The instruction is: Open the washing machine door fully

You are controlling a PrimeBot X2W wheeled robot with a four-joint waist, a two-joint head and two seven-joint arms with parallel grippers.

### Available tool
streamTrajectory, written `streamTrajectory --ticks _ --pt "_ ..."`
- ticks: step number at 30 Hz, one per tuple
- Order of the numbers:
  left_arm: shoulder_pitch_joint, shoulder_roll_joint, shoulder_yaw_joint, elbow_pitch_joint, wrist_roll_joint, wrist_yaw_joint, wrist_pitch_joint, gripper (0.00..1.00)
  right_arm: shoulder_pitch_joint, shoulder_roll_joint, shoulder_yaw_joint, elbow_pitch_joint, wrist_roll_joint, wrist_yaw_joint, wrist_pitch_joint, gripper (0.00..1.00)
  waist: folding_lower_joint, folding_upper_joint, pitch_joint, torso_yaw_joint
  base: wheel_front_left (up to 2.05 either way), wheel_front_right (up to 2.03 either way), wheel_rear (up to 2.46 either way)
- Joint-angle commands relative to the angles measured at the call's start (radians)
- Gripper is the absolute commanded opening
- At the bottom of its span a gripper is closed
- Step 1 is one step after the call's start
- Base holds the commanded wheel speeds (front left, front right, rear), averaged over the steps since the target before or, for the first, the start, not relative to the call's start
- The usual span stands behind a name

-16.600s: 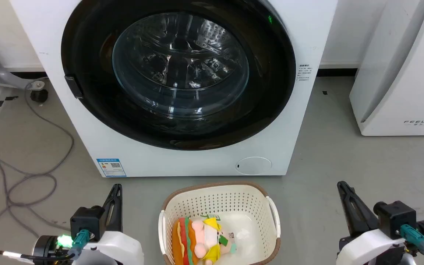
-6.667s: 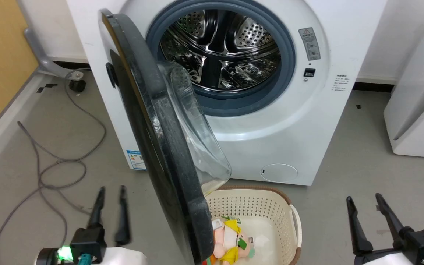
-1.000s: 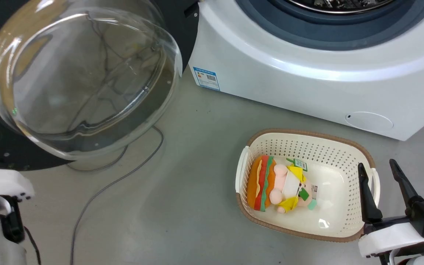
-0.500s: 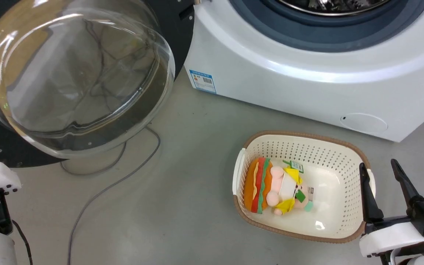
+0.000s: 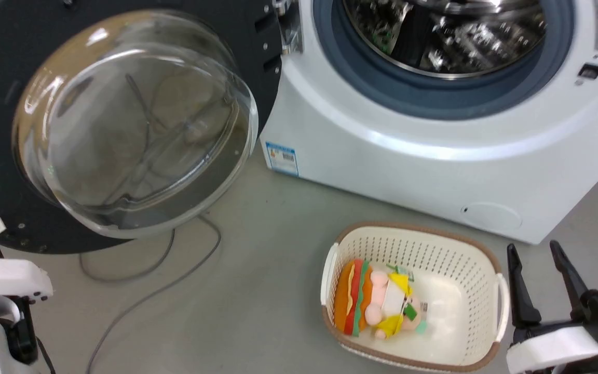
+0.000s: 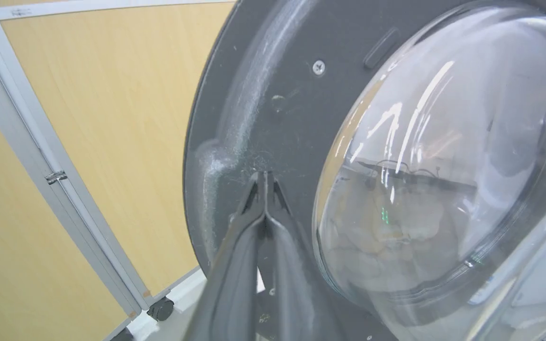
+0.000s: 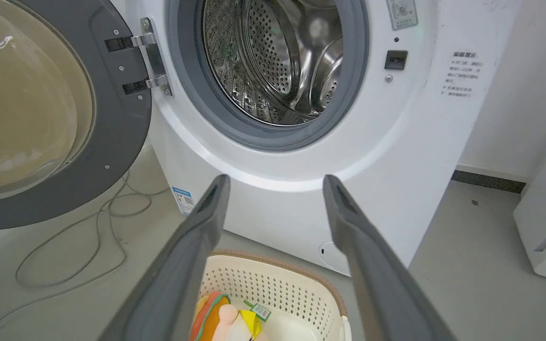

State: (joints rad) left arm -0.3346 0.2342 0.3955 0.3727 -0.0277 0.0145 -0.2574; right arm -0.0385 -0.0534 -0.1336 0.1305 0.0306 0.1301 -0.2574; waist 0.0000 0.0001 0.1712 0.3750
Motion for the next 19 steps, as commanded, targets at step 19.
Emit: streamTrajectory --ticks 19 --pt "0.248 -0.121 -0.159 -0.296 0.035 -0.041 -0.004 0.00 0.080 0.003 0.005 -0.052 0.051 0.001 -0.004 1.00 0.0000 -0.0001 -0.166 -0.118 0.00 0.00 0.00"
